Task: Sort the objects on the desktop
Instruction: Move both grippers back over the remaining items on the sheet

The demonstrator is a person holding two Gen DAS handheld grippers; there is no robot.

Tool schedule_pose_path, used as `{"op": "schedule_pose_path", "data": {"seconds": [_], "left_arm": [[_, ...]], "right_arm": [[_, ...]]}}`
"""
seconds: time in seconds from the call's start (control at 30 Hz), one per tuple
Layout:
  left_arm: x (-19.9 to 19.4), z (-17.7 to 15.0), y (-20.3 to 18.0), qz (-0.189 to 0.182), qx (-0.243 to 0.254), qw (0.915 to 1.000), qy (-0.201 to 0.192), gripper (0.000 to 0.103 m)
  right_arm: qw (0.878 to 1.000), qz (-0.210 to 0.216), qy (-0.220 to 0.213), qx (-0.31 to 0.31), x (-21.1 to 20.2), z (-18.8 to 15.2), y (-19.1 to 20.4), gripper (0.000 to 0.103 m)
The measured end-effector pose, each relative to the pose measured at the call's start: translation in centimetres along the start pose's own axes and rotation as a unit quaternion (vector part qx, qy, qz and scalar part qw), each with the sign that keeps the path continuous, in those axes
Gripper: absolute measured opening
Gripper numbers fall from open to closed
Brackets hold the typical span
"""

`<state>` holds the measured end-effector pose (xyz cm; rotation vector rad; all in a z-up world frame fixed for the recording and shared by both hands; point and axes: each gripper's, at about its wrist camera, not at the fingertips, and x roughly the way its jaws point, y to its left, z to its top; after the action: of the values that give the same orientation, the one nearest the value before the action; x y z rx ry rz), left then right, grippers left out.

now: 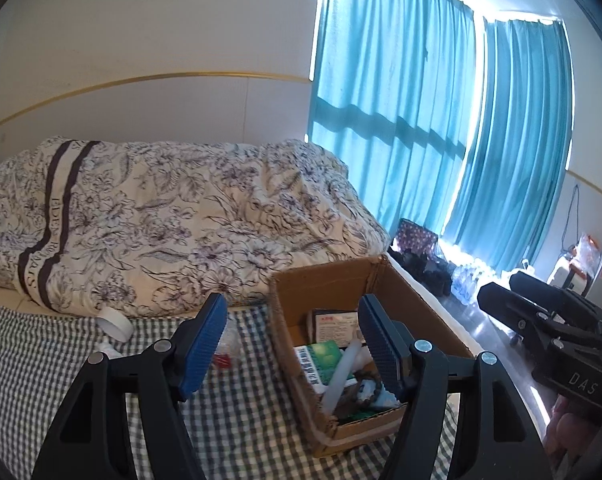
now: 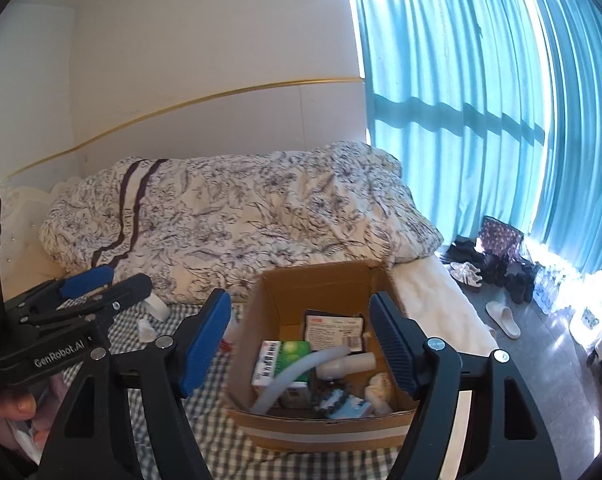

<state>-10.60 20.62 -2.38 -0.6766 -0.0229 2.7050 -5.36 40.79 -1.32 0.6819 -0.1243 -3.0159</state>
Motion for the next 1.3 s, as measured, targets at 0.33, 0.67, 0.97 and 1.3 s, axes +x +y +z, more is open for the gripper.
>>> {"op": "schedule_pose_path", "data": {"seconds": [0.33,0.67,0.97,1.3], "left_arm": [[-5.5,0.8,7.9,0.048,-0.037,0.9977,-0.03,0.073],[-9.6,0.9,13.4,0.093,-0.05,0.9931,-0.051,0.074],[-11.9,0.6,18.3,0.127,-0.066,0.988,-0.058,0.074],[-10.0,-1.1,22.2,0.147,-0.087,0.9847,-0.035,0.079]], "right_arm": [[0.999,0.034,-0.013,-0.023,-0.9,1.2,7.1,0.076],[0.997,0.077,-0.025,-0.017,-1.1,1.5,13.1,0.078],[0.995,0.089,-0.02,-0.035,-0.4,1.4,16.4,0.079],[0.993,0.109,0.002,-0.037,2.2,0.5,19.0,0.085]]}}
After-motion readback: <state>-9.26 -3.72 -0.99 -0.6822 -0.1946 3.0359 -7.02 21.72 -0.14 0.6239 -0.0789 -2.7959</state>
